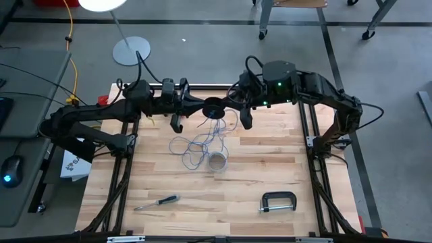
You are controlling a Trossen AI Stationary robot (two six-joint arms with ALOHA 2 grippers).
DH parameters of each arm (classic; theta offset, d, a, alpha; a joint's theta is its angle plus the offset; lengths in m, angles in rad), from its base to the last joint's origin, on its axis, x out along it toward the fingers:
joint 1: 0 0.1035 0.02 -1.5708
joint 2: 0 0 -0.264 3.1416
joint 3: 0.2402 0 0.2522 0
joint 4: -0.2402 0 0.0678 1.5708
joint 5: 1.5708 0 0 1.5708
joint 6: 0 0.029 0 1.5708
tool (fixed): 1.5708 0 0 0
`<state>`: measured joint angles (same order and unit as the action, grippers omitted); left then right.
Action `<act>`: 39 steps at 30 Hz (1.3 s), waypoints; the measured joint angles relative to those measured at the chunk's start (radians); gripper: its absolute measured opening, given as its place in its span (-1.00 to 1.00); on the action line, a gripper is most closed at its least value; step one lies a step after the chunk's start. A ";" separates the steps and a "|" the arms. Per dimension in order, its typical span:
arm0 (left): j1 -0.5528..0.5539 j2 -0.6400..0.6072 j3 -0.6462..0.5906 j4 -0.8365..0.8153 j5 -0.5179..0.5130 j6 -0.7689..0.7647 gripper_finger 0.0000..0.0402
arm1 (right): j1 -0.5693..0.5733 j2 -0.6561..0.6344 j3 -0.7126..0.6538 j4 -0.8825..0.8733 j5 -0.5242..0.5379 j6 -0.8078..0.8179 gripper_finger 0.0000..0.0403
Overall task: Coil cords
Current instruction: Uncoil the blue wire from the spool
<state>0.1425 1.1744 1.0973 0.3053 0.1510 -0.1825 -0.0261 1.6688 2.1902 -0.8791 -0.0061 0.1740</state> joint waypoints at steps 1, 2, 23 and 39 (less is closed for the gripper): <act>0.000 0.000 0.000 -0.001 -0.004 0.000 -1.00 | 0.000 0.000 0.000 0.000 0.005 0.007 -0.98; 0.001 0.000 0.000 -0.001 -0.004 0.006 -0.99 | 0.000 0.000 0.000 0.001 0.006 0.010 -0.99; 0.009 -0.247 0.073 -0.917 -0.282 0.161 -0.38 | -0.019 -0.088 -0.138 -0.308 0.176 0.268 -1.00; -0.021 -0.393 -0.404 -0.151 -0.411 0.084 -0.46 | -0.100 -0.178 -1.083 1.473 0.203 0.658 -1.00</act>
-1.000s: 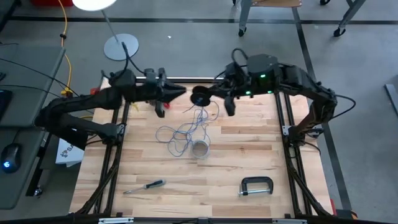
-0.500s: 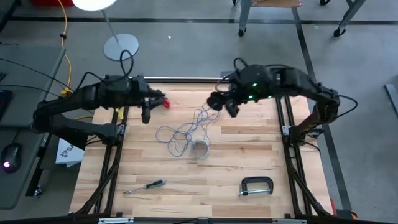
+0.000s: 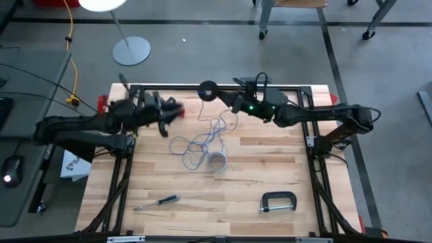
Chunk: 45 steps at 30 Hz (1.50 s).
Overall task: Coil cords
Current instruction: Uncoil the blue wire from the spool, then coil the blue wire on the spool
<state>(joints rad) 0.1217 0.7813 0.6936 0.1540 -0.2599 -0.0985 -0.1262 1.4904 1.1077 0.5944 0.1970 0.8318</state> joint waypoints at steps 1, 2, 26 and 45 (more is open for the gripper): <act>0.018 0.014 0.034 -0.020 -0.021 0.035 -0.46 | -0.002 0.001 -0.001 0.001 0.012 -0.019 -1.00; 0.037 0.034 0.068 -0.047 -0.034 0.069 -0.46 | -0.005 0.001 0.004 0.001 0.014 -0.041 -1.00; 0.276 0.417 0.542 -0.015 0.417 -0.259 -0.23 | -0.178 -0.001 0.419 -0.267 -0.326 -0.410 -1.00; 0.297 0.557 0.541 0.257 0.760 -0.476 -0.23 | -0.168 0.024 0.468 -0.290 -0.255 -0.449 -1.00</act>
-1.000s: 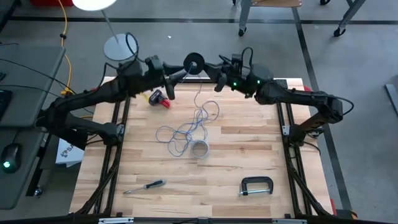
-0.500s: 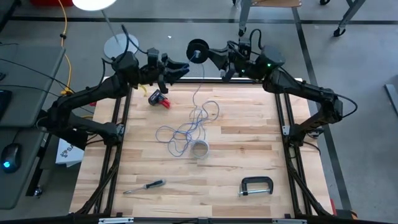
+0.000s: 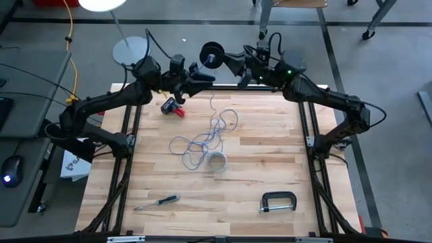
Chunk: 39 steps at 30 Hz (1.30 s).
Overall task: Coil cords
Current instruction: Coil the blue wire on the spool
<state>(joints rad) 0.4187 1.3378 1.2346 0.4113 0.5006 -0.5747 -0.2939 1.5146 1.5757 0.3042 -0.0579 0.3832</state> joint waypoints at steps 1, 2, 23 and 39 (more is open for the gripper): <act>0.000 0.003 0.000 -0.001 0.000 0.006 -0.23 | 0.000 0.000 0.000 0.000 0.003 0.000 -1.00; 0.000 0.005 0.000 0.000 0.002 0.011 -0.23 | 0.000 0.000 0.000 0.000 0.004 -0.002 -1.00; -0.003 -0.001 0.000 -0.145 0.054 0.104 -0.71 | -0.007 0.000 0.000 0.011 0.063 -0.026 -1.00; -0.003 -0.016 0.000 -0.370 0.079 0.243 -0.71 | -0.012 0.000 0.000 0.014 0.065 -0.028 -1.00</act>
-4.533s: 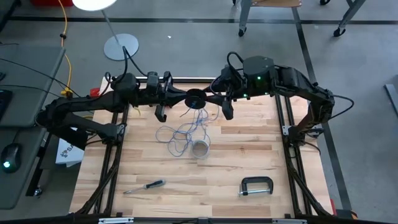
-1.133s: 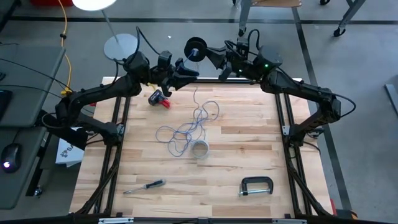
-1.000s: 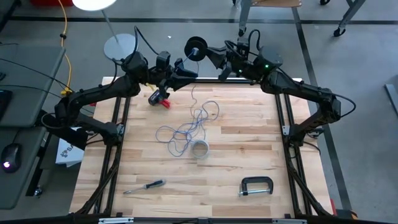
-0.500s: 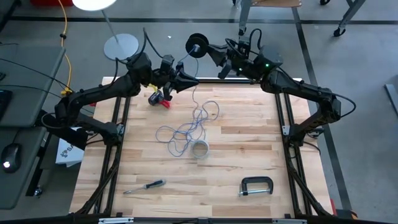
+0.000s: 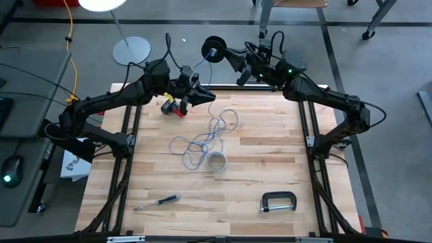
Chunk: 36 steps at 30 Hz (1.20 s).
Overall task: Coil cords
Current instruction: Coil the blue wire on the spool
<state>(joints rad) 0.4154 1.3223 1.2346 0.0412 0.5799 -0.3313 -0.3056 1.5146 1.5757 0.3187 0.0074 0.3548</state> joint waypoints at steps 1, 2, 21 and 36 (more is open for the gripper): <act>0.000 -0.007 0.000 -0.017 -0.003 0.013 -0.71 | -0.002 0.000 0.000 0.000 0.000 0.002 -1.00; 0.000 -0.014 0.000 -0.030 -0.015 0.028 -0.71 | -0.002 0.000 0.000 0.000 0.000 0.002 -1.00; 0.004 -0.092 -0.001 -0.106 -0.147 0.117 -0.70 | -0.002 0.000 0.000 0.000 0.000 0.002 -1.00; -0.020 -0.113 -0.001 -0.151 -0.208 0.213 -0.25 | -0.002 -0.001 0.000 0.000 -0.011 0.002 -1.00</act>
<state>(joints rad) 0.3959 1.2088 1.2339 -0.1099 0.3714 -0.1188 -0.3080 1.5139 1.5753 0.3191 -0.0040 0.3573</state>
